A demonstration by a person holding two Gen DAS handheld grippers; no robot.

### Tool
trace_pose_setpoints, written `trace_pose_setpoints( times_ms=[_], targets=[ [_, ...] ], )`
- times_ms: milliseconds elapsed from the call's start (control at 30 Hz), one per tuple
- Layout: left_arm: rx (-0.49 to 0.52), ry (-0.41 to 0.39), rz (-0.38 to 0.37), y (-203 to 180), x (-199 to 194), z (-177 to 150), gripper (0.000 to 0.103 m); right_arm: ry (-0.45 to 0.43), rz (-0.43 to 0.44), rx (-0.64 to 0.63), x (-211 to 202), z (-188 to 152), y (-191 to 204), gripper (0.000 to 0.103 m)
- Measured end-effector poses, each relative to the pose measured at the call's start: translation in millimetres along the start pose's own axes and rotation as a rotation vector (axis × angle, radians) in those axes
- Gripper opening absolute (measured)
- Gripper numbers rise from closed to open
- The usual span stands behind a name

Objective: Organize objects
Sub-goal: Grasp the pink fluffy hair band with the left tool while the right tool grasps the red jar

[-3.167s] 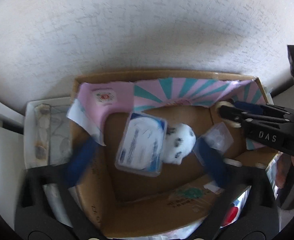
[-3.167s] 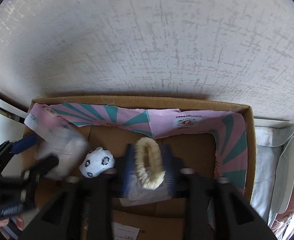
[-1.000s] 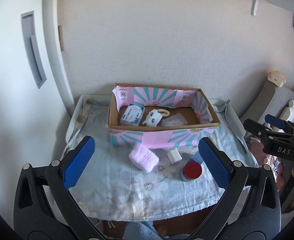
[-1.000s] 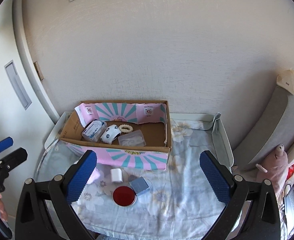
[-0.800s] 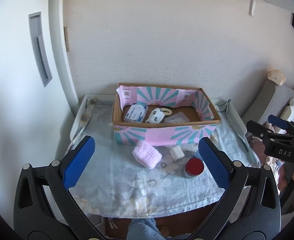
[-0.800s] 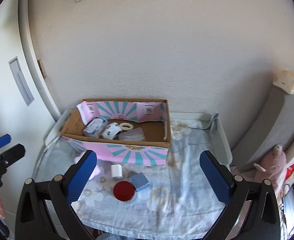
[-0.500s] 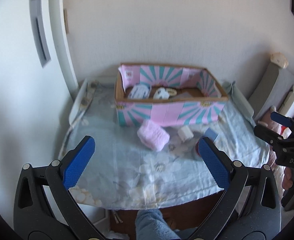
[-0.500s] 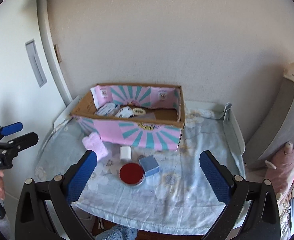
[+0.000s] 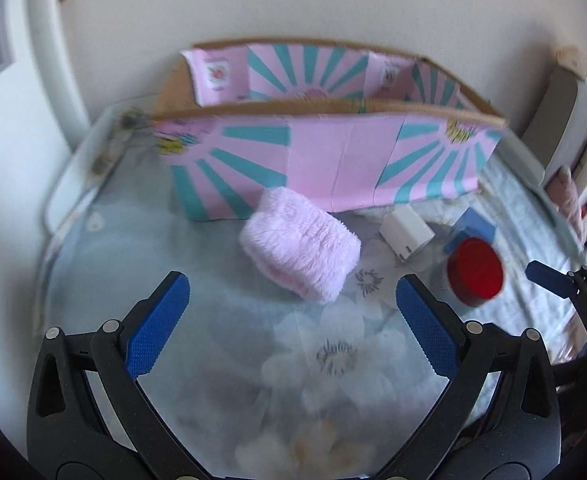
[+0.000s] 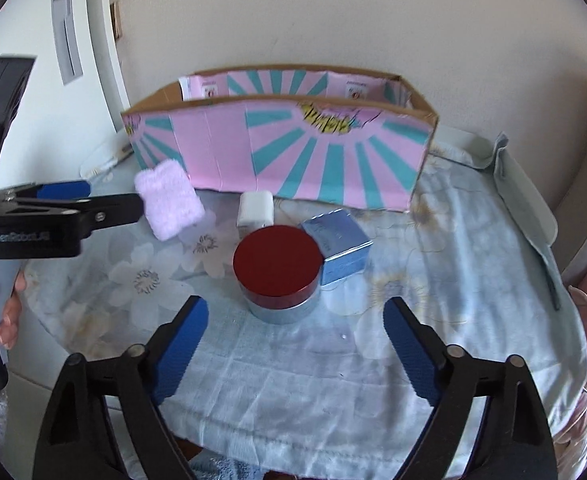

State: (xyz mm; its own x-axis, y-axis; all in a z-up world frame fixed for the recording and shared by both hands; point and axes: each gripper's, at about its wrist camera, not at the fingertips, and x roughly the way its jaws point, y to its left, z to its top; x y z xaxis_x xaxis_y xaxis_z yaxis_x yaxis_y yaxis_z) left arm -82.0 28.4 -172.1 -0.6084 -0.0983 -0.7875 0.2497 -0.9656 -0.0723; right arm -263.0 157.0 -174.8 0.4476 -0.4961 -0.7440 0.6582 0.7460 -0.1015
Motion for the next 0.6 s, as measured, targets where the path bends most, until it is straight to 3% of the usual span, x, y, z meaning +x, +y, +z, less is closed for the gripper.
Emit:
trace_pose_setpoints(
  times_ms=[333,400,467,600],
  targets=[
    [0.005,0.006,0.003,-7.9,47.1,14.4,0.101,-0.014,0.005,0.0,30.8,7.1,7.7,0.062],
    [0.01,0.009,0.0,-7.6,51.6,18.5,0.094,-0.015,0.003,0.0,34.9,9.2,9.0,0.057],
    [0.017,0.02,-0.006,-6.8,56.1,22.1,0.073,-0.018,-0.017,-0.006,37.6,10.6,10.4,0.052],
    [0.021,0.024,-0.015,-5.3,59.0,25.0,0.056,-0.02,-0.018,-0.005,38.9,11.7,9.3,0.05]
  ],
)
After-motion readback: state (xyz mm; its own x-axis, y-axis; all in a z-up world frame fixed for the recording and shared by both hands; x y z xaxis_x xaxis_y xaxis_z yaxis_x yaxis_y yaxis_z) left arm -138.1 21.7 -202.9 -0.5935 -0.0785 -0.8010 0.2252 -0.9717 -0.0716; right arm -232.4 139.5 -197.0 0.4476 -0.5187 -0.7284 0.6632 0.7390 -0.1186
